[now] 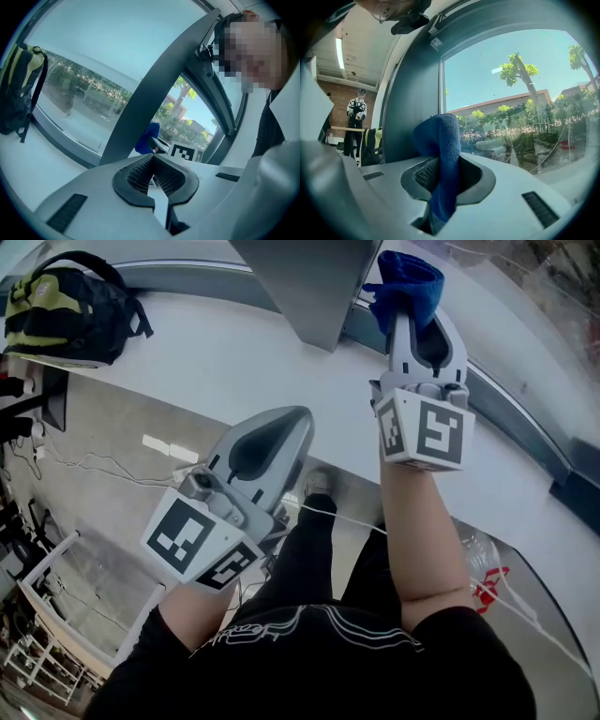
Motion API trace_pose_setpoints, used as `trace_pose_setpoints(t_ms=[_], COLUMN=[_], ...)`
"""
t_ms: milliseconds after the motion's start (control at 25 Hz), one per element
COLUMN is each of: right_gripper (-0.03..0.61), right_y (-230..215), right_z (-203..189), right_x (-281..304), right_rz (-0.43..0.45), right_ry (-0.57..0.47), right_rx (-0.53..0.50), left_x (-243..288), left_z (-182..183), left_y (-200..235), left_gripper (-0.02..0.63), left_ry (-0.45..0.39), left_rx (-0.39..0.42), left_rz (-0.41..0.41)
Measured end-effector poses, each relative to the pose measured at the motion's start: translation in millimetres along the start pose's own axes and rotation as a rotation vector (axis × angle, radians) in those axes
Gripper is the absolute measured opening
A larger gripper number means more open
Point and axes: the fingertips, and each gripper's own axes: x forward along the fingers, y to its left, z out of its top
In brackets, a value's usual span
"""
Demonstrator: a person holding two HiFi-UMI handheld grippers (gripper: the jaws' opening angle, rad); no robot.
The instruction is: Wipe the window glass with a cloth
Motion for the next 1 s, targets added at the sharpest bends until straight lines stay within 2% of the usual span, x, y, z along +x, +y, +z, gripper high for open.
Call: trace_pose_setpoints(t_ms=[320, 560, 1000], right_gripper=[0.063, 0.063, 0.063], right_y=[-12.0, -32.4, -119.7], right_z=[-5.6, -8.2, -15.3], right_x=[12.5, 0.2, -61.0], right_rz=[-0.017, -0.039, -0.129], right_ry=[0.022, 0.017, 0.027], right_rx=[-0.021, -0.005, -0.002], left_x=[6.6, 19.2, 66.2], left_z=[1.2, -10.6, -42.7], left_y=[-6.5, -23.1, -92.6], left_gripper=[0.006, 0.006, 0.006], left_ry=[-0.010, 0.015, 0.081], left_rx=[-0.002, -0.002, 0.019], left_rz=[-0.004, -0.017, -0.102])
